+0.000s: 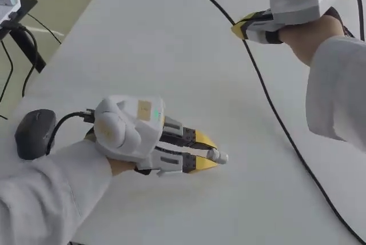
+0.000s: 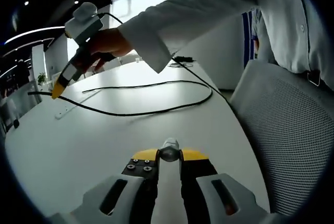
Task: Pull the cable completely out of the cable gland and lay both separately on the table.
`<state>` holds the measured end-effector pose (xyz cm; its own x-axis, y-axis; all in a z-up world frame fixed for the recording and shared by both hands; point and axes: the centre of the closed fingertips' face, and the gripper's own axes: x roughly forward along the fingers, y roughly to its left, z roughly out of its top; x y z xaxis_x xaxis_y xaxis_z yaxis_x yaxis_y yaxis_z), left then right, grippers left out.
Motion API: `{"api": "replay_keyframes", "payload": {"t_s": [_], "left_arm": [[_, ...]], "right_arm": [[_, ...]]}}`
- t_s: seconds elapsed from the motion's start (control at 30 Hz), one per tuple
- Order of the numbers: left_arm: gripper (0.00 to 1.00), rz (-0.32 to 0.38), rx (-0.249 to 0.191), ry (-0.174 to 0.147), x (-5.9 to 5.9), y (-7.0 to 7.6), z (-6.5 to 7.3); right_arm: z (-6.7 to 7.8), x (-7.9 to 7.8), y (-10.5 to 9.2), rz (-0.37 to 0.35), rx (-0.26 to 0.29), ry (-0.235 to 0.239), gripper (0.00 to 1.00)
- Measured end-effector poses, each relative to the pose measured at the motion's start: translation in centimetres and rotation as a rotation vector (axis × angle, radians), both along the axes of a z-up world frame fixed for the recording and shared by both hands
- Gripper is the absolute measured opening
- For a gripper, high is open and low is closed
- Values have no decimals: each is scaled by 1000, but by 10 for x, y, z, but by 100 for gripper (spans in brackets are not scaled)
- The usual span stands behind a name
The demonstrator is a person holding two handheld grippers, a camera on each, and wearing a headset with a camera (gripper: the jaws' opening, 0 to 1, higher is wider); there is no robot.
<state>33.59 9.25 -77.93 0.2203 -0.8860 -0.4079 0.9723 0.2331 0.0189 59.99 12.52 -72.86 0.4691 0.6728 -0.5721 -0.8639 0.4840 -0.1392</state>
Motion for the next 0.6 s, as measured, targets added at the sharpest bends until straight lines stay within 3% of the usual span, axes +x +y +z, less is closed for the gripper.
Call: {"api": "replay_keyframes", "payload": {"t_s": [0.2, 0.37, 0.6], "left_arm": [[15, 7, 27, 28, -4, 0, -25], [16, 35, 13, 24, 0, 3, -29], [16, 77, 2, 20, 11, 3, -32]], "right_arm": [[-39, -4, 1, -3, -52, 76, 0], [-65, -4, -1, 22, -127, 83, 0], [-85, -4, 0, 19, -148, 111, 0]]}}
